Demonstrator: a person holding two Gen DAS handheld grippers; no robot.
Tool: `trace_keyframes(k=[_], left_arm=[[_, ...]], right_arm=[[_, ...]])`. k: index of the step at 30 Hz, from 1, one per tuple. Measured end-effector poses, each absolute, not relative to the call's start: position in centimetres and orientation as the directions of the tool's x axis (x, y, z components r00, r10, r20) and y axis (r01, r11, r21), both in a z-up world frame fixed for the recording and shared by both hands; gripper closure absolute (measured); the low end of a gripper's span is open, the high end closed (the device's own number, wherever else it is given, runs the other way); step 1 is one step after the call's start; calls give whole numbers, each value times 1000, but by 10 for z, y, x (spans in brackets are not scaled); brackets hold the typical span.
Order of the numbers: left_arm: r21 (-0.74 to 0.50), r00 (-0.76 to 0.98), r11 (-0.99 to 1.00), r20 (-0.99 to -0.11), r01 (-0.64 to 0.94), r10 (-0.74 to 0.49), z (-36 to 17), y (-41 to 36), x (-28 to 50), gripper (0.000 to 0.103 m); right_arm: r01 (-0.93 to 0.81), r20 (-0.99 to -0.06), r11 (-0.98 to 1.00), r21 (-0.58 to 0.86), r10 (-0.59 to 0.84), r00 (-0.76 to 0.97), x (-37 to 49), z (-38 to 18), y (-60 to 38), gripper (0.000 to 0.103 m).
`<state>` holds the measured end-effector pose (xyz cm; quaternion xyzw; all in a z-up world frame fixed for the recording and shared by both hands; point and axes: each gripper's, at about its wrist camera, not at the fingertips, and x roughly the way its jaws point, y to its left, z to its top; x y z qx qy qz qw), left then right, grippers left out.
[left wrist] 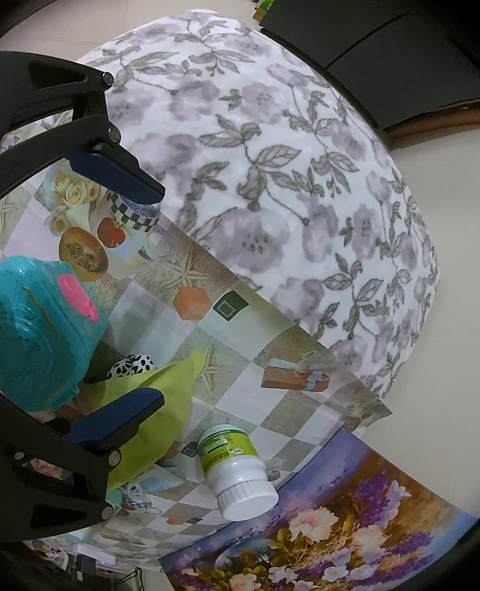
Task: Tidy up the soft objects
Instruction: 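Move both grippers to the lime-green cloth and tan round sponge, then close the right gripper on the tan round sponge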
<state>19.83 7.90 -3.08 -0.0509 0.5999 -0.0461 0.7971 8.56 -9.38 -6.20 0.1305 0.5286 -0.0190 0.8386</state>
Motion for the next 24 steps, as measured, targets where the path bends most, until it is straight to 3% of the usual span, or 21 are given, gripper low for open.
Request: trace_keyframes(k=[17, 24], left_arm=[[-144, 259, 990, -955, 10, -141, -37, 78, 201, 3], [-141, 258, 990, -956, 17, -141, -38, 76, 201, 3]], right_arm=[[161, -876, 943, 292, 196, 441, 99, -87, -89, 40], [179, -865, 921, 346, 239, 441, 102, -96, -96, 40]])
